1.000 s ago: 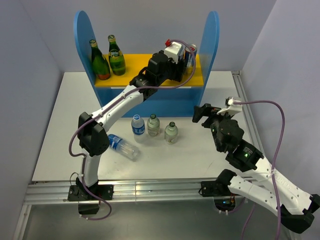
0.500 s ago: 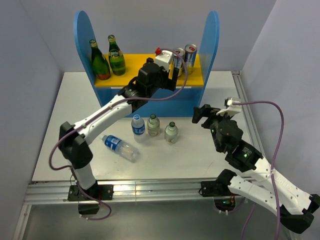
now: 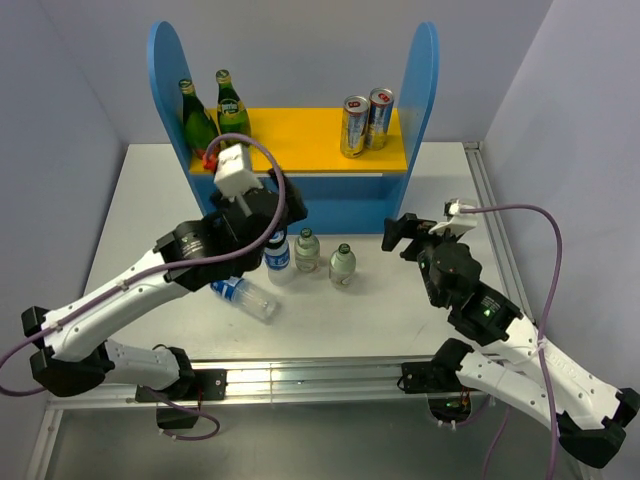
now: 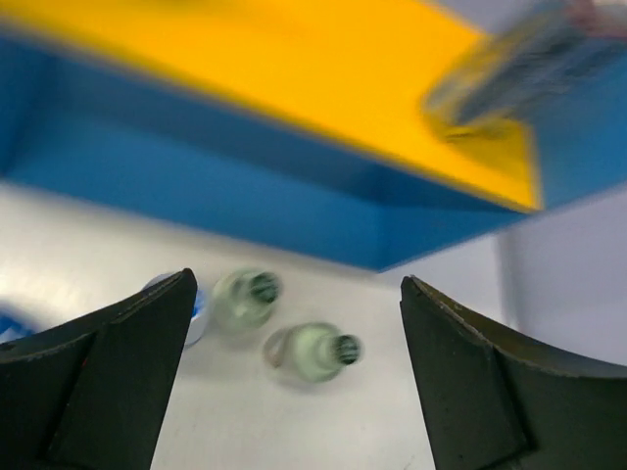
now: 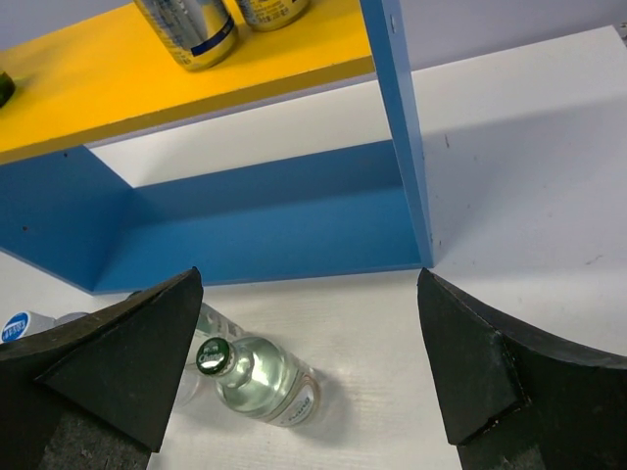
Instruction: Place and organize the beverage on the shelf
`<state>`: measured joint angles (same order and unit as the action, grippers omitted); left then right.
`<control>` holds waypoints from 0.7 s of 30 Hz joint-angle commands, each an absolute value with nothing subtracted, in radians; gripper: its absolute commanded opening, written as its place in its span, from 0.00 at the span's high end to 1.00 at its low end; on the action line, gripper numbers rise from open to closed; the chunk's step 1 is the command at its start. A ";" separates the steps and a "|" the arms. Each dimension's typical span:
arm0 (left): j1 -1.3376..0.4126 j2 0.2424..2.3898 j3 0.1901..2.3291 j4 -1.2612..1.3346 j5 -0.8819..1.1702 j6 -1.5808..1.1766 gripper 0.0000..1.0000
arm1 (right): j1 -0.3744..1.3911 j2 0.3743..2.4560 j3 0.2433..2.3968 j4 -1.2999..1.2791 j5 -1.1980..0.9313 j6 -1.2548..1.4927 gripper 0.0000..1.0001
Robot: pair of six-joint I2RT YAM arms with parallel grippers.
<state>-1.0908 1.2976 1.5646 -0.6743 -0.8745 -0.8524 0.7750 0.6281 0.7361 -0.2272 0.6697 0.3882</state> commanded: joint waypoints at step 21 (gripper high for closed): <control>-0.888 1.077 0.971 -0.933 -0.730 -1.534 0.03 | 0.782 0.580 0.695 -0.170 0.612 0.410 0.03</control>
<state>-0.8913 1.0660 1.0019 -0.9981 -0.7704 -1.5322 0.7750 0.5823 0.6991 -0.2100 0.6102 0.4038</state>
